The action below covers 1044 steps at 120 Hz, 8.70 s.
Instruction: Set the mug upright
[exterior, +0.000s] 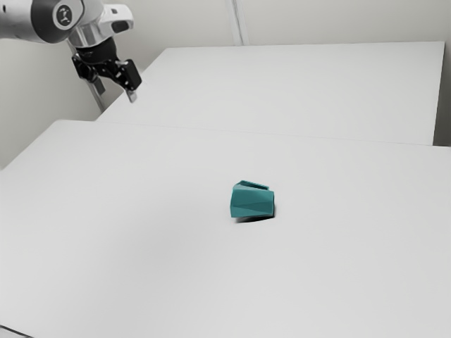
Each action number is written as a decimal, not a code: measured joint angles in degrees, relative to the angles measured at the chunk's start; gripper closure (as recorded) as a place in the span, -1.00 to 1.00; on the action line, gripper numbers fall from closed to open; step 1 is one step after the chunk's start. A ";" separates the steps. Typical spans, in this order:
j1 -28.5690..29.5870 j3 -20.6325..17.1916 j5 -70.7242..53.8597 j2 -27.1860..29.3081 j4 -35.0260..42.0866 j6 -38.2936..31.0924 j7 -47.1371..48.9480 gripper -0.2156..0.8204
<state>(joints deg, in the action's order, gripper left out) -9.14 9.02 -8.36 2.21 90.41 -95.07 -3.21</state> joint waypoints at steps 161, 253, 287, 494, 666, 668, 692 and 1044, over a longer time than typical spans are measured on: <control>0.36 6.61 31.08 1.35 30.96 -33.93 -2.96 -0.53; 0.38 8.24 71.87 -3.47 39.20 -38.96 -30.53 -0.50; -1.33 8.63 76.36 -4.70 39.71 -33.12 -41.62 -0.50; -0.49 1.80 90.32 -24.34 25.83 -19.12 -61.64 -0.24; -4.12 -0.54 73.68 -10.72 26.68 -26.69 -54.78 0.93; -4.12 -0.69 71.93 -10.46 26.66 -27.13 -54.13 0.93; -4.11 -1.49 52.71 -8.12 26.09 -30.88 -45.74 0.93; -1.23 0.31 4.06 -6.13 7.74 -20.00 -10.92 -0.16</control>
<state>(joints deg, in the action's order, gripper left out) -10.36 9.33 -4.30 -3.93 98.14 -115.07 -14.13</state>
